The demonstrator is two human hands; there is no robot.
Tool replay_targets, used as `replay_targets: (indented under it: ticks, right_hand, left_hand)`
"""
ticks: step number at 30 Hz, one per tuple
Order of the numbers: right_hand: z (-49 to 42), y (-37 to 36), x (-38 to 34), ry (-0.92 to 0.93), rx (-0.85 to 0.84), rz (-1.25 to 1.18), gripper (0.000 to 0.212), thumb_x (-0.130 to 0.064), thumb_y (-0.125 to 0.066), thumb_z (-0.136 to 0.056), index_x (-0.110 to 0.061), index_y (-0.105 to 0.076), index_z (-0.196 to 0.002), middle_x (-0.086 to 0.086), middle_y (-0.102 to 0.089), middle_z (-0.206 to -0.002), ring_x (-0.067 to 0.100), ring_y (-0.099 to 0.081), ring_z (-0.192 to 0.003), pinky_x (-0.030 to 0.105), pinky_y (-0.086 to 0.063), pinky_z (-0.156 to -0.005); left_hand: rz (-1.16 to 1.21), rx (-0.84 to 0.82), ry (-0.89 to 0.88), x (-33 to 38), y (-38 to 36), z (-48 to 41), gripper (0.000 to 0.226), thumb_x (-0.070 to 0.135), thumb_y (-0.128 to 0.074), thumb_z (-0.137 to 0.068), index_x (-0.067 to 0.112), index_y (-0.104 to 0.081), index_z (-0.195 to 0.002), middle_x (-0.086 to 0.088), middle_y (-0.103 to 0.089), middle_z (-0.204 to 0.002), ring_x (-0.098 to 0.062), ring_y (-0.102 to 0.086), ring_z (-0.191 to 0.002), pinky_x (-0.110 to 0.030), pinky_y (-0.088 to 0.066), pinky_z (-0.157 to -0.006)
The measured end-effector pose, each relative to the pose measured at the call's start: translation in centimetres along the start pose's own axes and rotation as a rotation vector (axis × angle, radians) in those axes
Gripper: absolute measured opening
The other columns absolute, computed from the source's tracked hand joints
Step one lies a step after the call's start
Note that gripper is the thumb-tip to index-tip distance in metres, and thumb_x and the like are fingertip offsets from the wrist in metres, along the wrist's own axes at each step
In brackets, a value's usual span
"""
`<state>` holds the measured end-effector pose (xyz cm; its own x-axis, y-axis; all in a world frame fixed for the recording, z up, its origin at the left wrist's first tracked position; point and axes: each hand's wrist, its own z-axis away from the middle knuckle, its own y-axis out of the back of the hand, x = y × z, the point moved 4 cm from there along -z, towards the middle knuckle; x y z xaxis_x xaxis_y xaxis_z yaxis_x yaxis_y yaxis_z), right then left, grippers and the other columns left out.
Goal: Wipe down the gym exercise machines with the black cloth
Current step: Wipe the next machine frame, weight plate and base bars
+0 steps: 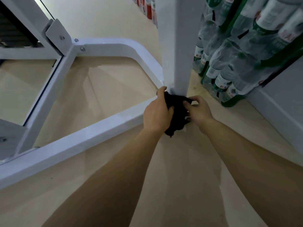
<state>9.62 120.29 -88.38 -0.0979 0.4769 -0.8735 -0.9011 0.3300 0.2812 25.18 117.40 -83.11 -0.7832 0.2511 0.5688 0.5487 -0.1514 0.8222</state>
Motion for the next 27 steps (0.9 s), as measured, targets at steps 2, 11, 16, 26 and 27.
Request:
replay_targets:
  ticks: [2, 11, 16, 26, 27]
  right_hand:
    - [1.2, 0.5, 0.3, 0.016, -0.020, 0.076, 0.007, -0.024, -0.066, -0.093, -0.025, -0.060, -0.092, 0.015, -0.071, -0.092, 0.033, -0.071, -0.080, 0.047, -0.059, -0.077]
    - [15.6, 3.4, 1.6, -0.063, -0.087, 0.229, 0.009, -0.023, -0.073, -0.088, -0.021, -0.066, -0.093, 0.004, -0.068, -0.085, 0.023, -0.068, -0.082, 0.028, -0.049, -0.071]
    - [25.7, 6.0, -1.4, -0.061, -0.004, 0.291, 0.008, -0.023, -0.072, -0.089, -0.020, -0.065, -0.091, -0.004, -0.060, -0.101, 0.015, -0.060, -0.085, 0.025, -0.042, -0.072]
    - [43.0, 8.4, -13.7, 0.128, -0.062, 0.359, 0.019, -0.017, -0.072, -0.076, -0.016, -0.058, -0.063, -0.018, -0.062, -0.124, -0.008, -0.050, -0.109, 0.015, -0.034, -0.090]
    - [44.9, 8.5, -14.9, 0.116, -0.075, 0.338, 0.021, -0.016, -0.071, -0.076, -0.014, -0.056, -0.062, -0.018, -0.067, -0.114, -0.012, -0.054, -0.100, 0.011, -0.038, -0.084]
  left_hand:
    - [0.009, -0.032, -0.004, 0.3, 0.6, 1.9, 0.065, 0.018, -0.055, -0.093, 0.030, -0.030, -0.151, 0.004, -0.062, -0.089, -0.021, -0.060, -0.076, -0.036, -0.048, -0.063]
    - [0.032, -0.236, 0.251, 1.5, 5.1, 14.0, 0.017, 0.029, -0.056, -0.095, 0.022, -0.062, -0.109, 0.005, -0.062, -0.085, -0.017, -0.061, -0.076, -0.031, -0.046, -0.060]
    - [-0.002, -0.318, 0.197, 4.5, 10.4, 20.5, 0.023, 0.025, -0.054, -0.098, 0.025, -0.064, -0.119, 0.004, -0.064, -0.098, -0.015, -0.057, -0.083, -0.028, -0.041, -0.068]
    - [-0.176, -0.172, 0.015, 10.9, 25.2, 29.4, 0.017, 0.037, -0.062, -0.095, 0.025, -0.070, -0.104, 0.003, -0.048, -0.108, -0.018, -0.046, -0.105, -0.030, -0.042, -0.069]
    - [-0.191, -0.161, -0.004, 11.6, 26.6, 30.3, 0.018, 0.037, -0.063, -0.094, 0.025, -0.071, -0.103, 0.003, -0.047, -0.108, -0.018, -0.046, -0.105, -0.030, -0.042, -0.068]
